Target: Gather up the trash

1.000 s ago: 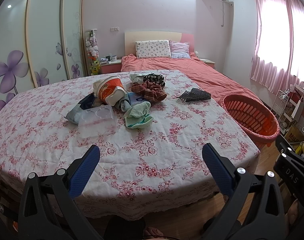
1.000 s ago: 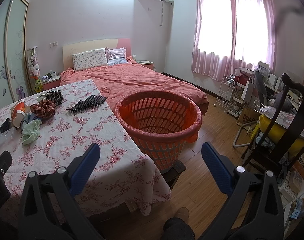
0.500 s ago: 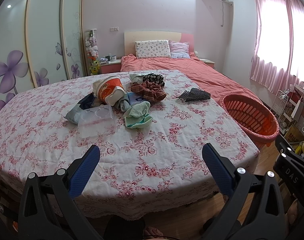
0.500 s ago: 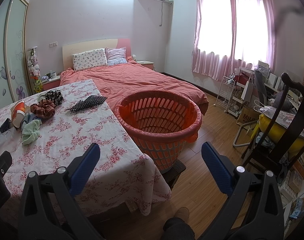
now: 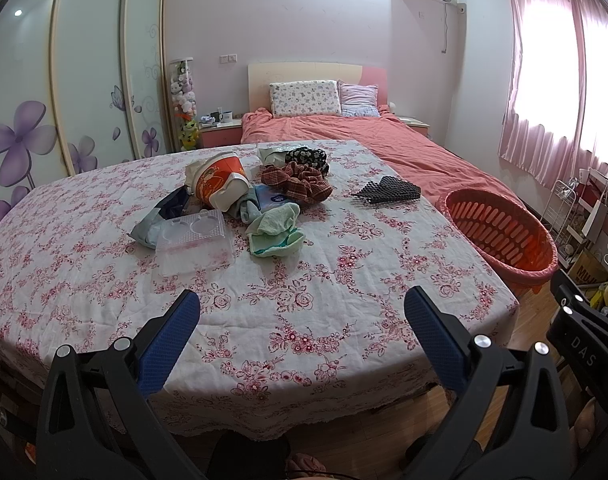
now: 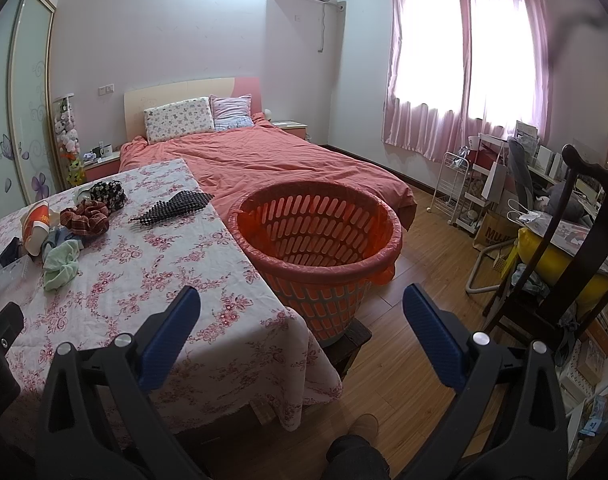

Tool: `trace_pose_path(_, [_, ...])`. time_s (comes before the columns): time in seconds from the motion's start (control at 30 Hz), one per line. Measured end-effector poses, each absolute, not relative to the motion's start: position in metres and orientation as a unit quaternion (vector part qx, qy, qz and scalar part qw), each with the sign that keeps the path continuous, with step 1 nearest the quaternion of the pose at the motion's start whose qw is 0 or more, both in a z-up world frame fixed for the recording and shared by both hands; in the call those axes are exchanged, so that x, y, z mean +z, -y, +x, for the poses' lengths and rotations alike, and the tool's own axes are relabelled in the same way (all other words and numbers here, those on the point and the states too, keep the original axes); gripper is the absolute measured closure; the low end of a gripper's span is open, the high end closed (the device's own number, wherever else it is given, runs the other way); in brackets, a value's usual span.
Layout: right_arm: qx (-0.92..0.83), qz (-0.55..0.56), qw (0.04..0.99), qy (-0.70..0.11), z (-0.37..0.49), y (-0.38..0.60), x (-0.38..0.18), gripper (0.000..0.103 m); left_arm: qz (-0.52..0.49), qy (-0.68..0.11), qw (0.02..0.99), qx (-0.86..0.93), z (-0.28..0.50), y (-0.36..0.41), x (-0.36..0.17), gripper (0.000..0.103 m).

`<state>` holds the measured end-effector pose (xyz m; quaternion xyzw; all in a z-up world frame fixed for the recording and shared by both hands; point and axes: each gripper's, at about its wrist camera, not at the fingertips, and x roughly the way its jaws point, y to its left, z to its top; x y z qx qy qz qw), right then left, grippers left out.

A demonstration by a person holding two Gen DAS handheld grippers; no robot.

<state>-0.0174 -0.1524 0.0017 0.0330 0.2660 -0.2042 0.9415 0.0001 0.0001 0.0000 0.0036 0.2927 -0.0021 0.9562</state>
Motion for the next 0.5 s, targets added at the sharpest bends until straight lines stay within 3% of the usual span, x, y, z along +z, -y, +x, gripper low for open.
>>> trace_pose_path(0.5, [-0.204, 0.034, 0.942, -0.266, -0.0181, 0.1537, 0.0019, 0.004, 0.003, -0.293, 0.956, -0.002, 0.0001, -0.0001, 0.0, 0.002])
